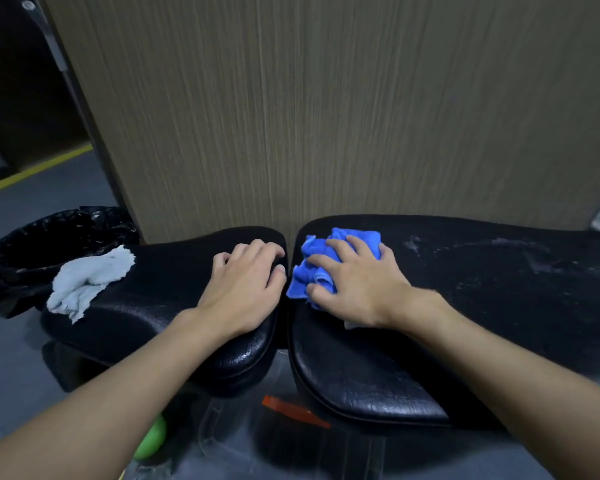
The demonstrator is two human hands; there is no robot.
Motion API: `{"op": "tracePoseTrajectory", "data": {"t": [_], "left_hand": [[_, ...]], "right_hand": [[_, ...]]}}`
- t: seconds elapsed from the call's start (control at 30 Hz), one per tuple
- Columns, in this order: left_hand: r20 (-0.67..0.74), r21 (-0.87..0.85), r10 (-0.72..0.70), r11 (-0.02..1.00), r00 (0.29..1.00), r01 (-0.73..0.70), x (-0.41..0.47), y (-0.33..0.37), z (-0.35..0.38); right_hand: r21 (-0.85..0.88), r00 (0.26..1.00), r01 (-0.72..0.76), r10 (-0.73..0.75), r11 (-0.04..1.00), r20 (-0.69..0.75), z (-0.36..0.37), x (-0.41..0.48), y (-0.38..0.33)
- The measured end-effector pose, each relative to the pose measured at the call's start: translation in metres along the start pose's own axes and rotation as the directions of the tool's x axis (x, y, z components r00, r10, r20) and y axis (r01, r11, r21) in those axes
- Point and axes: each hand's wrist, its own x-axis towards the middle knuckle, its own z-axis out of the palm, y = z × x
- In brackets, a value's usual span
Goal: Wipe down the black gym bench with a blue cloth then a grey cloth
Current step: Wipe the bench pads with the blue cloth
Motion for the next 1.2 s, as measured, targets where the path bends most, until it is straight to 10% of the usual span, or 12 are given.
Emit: {"op": "tracePoseTrajectory", "data": {"t": [0.5, 1.2], "left_hand": [[0.182, -0.03, 0.062, 0.998, 0.981, -0.058, -0.009, 0.017, 0.0], [0.167, 0.021, 0.084, 0.996, 0.982, -0.088, -0.007, 0.015, 0.003]], "right_hand": [[0.034, 0.997, 0.021, -0.023, 0.999, 0.075, -0.015, -0.111, -0.011], [0.085, 0.981, -0.194, 0.191, 0.977, 0.036, 0.0, 0.098, 0.066]]}}
